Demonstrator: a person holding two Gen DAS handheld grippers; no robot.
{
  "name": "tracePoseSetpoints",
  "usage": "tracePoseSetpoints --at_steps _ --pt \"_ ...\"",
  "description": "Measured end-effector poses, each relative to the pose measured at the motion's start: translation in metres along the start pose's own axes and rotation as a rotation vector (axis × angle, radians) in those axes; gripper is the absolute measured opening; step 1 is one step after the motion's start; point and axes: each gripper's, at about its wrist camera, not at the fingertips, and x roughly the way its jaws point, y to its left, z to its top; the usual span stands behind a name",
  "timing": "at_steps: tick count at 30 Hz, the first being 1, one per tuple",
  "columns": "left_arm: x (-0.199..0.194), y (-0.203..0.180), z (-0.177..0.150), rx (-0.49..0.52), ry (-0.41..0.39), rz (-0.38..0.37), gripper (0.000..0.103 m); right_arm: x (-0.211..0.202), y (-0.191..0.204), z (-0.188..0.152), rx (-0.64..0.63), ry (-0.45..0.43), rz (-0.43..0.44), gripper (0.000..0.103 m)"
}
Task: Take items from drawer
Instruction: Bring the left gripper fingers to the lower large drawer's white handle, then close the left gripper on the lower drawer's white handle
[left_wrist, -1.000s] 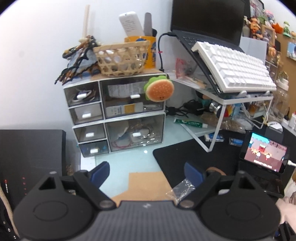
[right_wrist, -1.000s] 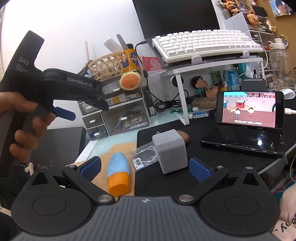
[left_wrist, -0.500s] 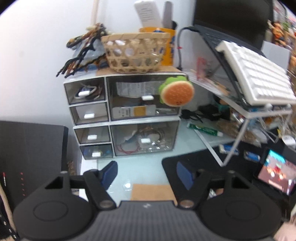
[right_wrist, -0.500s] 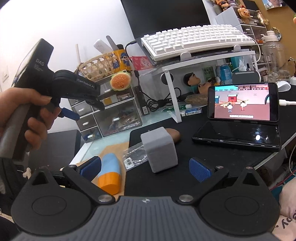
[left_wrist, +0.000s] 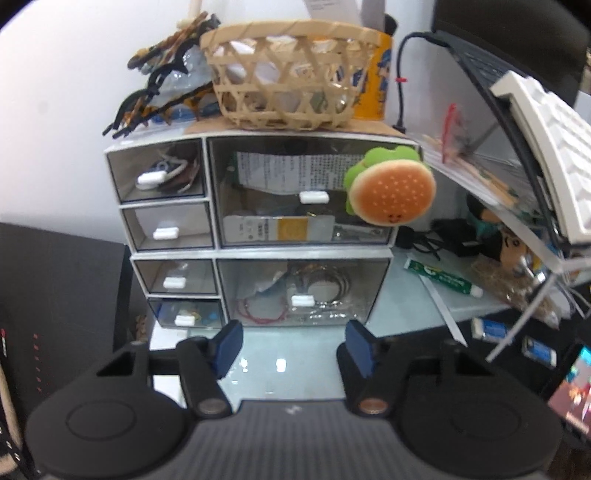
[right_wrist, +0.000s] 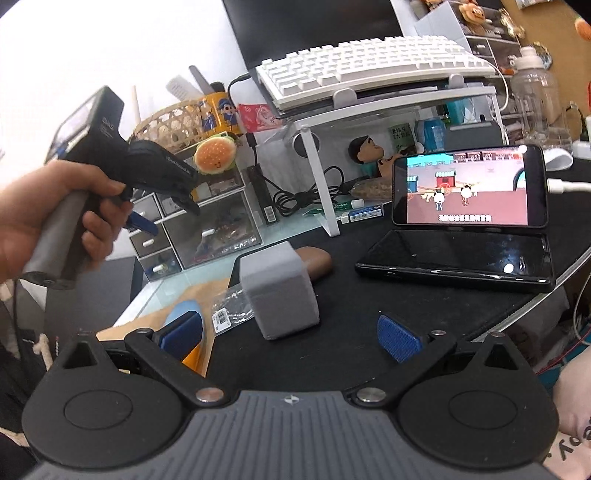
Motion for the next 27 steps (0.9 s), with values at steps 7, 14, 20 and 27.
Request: tracePoseSetpoints --at_steps 7,14,20,27 --pt "0.026 -0.003 0.002 -0.031 0.053 0.014 0.047 -0.001 -0.012 -0.003 0.015 -0.016 0.024 0.103" --pt "0.035 -0.005 0.005 -0.046 0.042 0.027 0.045 -0.002 -0.021 -0.003 0.037 -0.037 0.041 0.103" --pt "0.041 -0.013 0.009 -0.027 0.028 0.042 0.042 -0.002 -0.025 -0.004 0.025 -0.048 0.058 0.103" --pt "0.051 -0.016 0.012 -0.018 0.033 0.053 0.038 -0.003 -0.029 -0.004 0.021 -0.054 0.073 0.103"
